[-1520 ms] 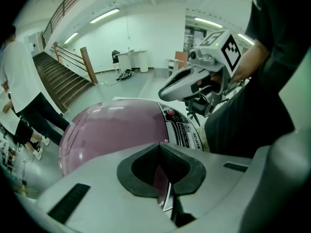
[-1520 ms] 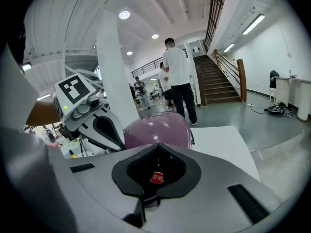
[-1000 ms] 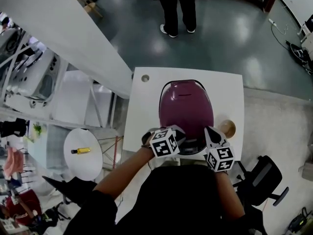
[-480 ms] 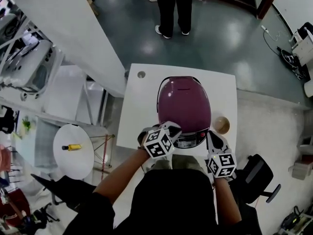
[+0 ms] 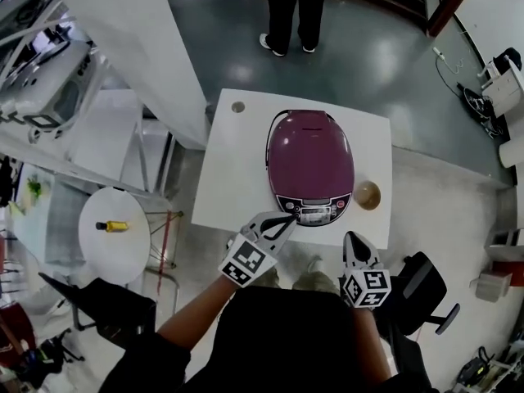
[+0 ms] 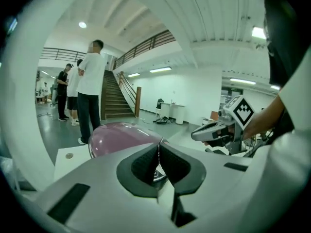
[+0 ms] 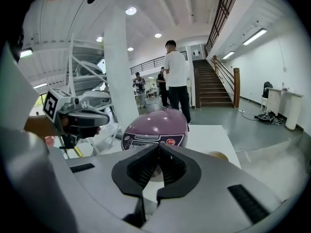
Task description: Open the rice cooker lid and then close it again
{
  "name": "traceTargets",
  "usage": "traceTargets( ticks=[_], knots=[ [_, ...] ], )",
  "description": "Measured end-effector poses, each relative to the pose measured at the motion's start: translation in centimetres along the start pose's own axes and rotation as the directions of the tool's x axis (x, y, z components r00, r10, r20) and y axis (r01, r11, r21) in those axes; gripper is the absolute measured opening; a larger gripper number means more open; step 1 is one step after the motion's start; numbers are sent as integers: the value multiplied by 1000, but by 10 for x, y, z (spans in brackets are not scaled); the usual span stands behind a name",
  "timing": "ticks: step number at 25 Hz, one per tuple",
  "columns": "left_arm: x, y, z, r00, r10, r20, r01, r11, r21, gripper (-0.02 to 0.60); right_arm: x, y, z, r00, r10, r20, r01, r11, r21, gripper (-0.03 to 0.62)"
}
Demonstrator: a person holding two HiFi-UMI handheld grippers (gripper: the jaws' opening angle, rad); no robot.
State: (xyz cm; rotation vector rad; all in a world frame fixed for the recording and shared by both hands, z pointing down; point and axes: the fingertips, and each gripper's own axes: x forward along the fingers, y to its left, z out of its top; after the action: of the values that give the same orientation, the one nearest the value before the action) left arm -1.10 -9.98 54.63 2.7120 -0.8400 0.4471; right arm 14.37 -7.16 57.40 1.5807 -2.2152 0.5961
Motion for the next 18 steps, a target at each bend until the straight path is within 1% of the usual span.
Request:
traceTargets(
  ticks=[2, 4, 7, 9, 14, 18],
  knots=[
    [-18, -3, -2, 995, 87, 47, -85, 996, -39, 5, -4, 4, 5, 1000, 13, 23, -13, 1000, -7, 0],
    [-33, -11, -9, 988, 138, 64, -133, 988, -82, 5, -9, 9, 12, 998, 33, 50, -33, 999, -15, 0],
    [-46, -32, -20, 985, 157, 73, -149, 983, -109, 5, -25, 13, 23, 993, 51, 108, -48, 998, -31, 0],
    [-51, -44, -23, 978, 189, 88, -178, 977, -120, 5, -41, 10, 29, 986, 47, 159, -40, 998, -44, 0],
    [-67, -82, -18, 952, 279, 130, -260, 955, -145, 5, -93, -7, 25, 979, 41, 201, -32, 998, -48, 0],
    [-84, -115, -15, 929, 332, 162, -313, 941, -130, 5, -139, -14, 19, 963, 51, 264, -42, 998, -39, 0]
  ],
)
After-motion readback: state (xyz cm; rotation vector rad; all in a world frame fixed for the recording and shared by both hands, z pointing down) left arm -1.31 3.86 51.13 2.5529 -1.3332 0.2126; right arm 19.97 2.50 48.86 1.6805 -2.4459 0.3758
